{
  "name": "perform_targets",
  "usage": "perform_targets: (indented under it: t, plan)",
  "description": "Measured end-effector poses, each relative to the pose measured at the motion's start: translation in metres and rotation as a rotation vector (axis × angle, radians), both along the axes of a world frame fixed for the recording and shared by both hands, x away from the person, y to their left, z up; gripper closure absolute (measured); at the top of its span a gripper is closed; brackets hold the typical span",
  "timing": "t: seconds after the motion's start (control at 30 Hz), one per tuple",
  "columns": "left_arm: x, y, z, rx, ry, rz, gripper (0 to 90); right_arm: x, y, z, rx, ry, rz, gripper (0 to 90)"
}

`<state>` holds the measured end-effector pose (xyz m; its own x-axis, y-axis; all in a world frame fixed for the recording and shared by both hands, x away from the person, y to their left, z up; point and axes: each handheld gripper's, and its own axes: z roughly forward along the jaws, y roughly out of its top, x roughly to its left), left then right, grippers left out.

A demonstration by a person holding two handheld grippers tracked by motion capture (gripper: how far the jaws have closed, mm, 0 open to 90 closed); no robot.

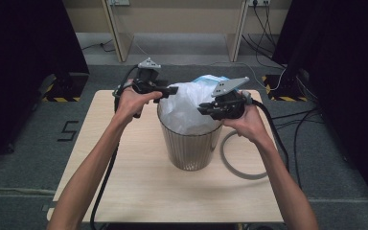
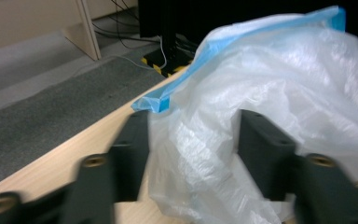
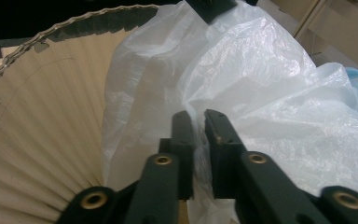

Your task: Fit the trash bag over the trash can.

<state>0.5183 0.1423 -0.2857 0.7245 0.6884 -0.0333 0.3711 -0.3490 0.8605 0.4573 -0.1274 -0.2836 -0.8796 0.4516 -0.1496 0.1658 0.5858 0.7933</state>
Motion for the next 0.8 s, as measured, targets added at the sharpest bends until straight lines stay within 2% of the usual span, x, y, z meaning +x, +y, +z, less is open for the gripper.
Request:
perform_targets:
  t: [0.07, 0.17, 0.27, 0.43, 0.5, 0.57, 0.63, 0.73, 0.8]
  plan:
    - [0.000, 0.000, -0.001, 0.011, -0.028, 0.002, 71.4, -0.001, -0.002, 0.003, 0.017, 0.000, -0.036, 62.6]
    - [-0.006, 0.002, 0.001, 0.001, -0.073, 0.002, 82.4, 0.000, -0.009, 0.011, 0.071, 0.001, -0.087, 50.3]
    - [-0.016, 0.006, 0.007, -0.006, -0.104, -0.012, 86.4, 0.007, -0.019, 0.020, 0.110, -0.004, -0.151, 42.6]
    - [-0.045, 0.009, 0.012, 0.028, -0.157, -0.074, 87.5, 0.030, -0.032, 0.029, 0.160, 0.033, -0.274, 32.7]
    - [-0.058, 0.008, 0.012, 0.060, -0.172, -0.106, 87.4, 0.039, -0.034, 0.030, 0.191, 0.064, -0.290, 31.9]
    - [-0.067, 0.007, 0.010, 0.075, -0.180, -0.129, 87.3, 0.047, -0.033, 0.029, 0.207, 0.093, -0.292, 31.5]
    - [-0.071, 0.007, 0.008, 0.081, -0.180, -0.144, 87.2, 0.053, -0.030, 0.028, 0.203, 0.109, -0.294, 30.7]
    - [-0.073, 0.007, 0.005, 0.092, -0.174, -0.151, 86.8, 0.060, -0.025, 0.026, 0.237, 0.156, -0.274, 31.1]
    - [-0.073, 0.008, 0.004, 0.084, -0.170, -0.150, 86.6, 0.064, -0.020, 0.024, 0.199, 0.144, -0.290, 31.4]
